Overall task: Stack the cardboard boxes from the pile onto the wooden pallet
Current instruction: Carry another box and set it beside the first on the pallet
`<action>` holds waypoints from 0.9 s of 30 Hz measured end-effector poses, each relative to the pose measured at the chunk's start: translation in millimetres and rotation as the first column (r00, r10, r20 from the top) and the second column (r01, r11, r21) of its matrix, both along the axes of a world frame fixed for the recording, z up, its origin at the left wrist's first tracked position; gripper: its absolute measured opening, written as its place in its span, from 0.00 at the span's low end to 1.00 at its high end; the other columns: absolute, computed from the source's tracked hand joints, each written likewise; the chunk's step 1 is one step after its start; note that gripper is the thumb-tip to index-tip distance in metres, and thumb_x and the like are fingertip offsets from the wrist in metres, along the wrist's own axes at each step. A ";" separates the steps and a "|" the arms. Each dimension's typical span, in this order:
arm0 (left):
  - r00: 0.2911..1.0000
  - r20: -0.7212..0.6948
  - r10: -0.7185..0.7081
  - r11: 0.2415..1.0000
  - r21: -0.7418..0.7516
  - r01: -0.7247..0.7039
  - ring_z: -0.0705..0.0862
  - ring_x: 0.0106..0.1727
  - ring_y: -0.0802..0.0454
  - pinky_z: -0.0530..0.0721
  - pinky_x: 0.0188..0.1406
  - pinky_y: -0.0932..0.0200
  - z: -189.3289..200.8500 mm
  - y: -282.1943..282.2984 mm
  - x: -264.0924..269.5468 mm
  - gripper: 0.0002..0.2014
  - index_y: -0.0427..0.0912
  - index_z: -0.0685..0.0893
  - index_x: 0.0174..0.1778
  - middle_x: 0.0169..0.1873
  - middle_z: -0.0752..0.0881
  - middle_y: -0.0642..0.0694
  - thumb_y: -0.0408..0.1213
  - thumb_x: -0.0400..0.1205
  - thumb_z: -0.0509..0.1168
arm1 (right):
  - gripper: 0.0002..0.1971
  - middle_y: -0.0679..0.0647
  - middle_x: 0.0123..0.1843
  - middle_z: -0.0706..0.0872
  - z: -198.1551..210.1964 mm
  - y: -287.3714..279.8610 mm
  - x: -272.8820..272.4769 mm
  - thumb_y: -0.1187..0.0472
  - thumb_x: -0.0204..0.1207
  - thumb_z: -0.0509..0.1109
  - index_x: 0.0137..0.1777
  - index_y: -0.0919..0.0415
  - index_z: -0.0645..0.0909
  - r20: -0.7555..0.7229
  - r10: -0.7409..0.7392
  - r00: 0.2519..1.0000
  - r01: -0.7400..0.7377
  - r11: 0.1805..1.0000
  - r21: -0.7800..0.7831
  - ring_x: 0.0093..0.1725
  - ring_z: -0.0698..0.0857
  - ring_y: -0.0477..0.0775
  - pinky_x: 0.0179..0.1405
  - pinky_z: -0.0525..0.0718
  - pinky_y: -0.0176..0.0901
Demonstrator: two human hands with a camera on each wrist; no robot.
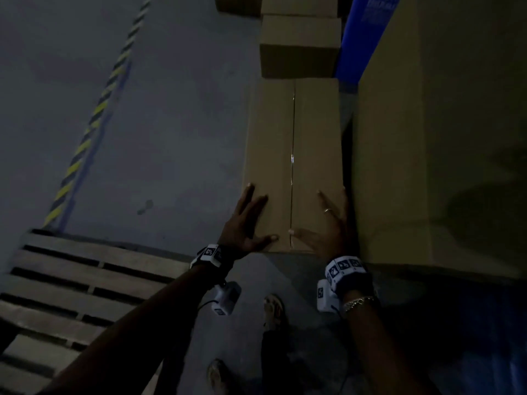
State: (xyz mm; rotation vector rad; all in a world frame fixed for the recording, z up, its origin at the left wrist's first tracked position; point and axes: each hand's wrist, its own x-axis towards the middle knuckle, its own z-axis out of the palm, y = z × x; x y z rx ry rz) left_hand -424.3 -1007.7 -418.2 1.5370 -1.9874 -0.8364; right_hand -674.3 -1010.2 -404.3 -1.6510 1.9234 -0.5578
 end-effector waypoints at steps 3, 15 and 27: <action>0.997 -0.070 0.033 0.999 -0.017 -0.034 0.50 0.90 0.46 0.66 0.81 0.44 -7.1 -1.6 1.2 0.50 0.39 0.67 0.85 0.89 0.49 0.39 0.57 0.72 0.80 | 0.55 0.46 0.91 0.43 -3.9 -1.5 -3.0 0.30 0.51 0.85 0.82 0.35 0.69 0.003 0.006 1.000 -0.006 0.998 -0.056 0.89 0.52 0.52 0.76 0.68 0.44; 0.978 -0.183 0.103 0.991 0.106 -0.085 0.50 0.90 0.43 0.73 0.79 0.36 -22.9 1.3 32.2 0.49 0.54 0.65 0.86 0.89 0.37 0.49 0.49 0.70 0.84 | 0.56 0.41 0.91 0.39 -10.1 -0.5 -6.4 0.42 0.52 0.90 0.83 0.37 0.69 0.204 0.124 0.971 -0.121 0.992 -0.028 0.89 0.49 0.47 0.78 0.65 0.45; 0.944 -0.268 0.194 0.981 0.032 -0.192 0.45 0.90 0.45 0.58 0.85 0.56 -1.2 68.8 19.2 0.51 0.39 0.65 0.86 0.89 0.42 0.41 0.44 0.69 0.85 | 0.60 0.45 0.91 0.45 -5.3 36.1 -16.5 0.53 0.56 0.91 0.87 0.49 0.62 0.300 0.239 0.923 -0.222 0.971 -0.090 0.89 0.48 0.43 0.82 0.57 0.33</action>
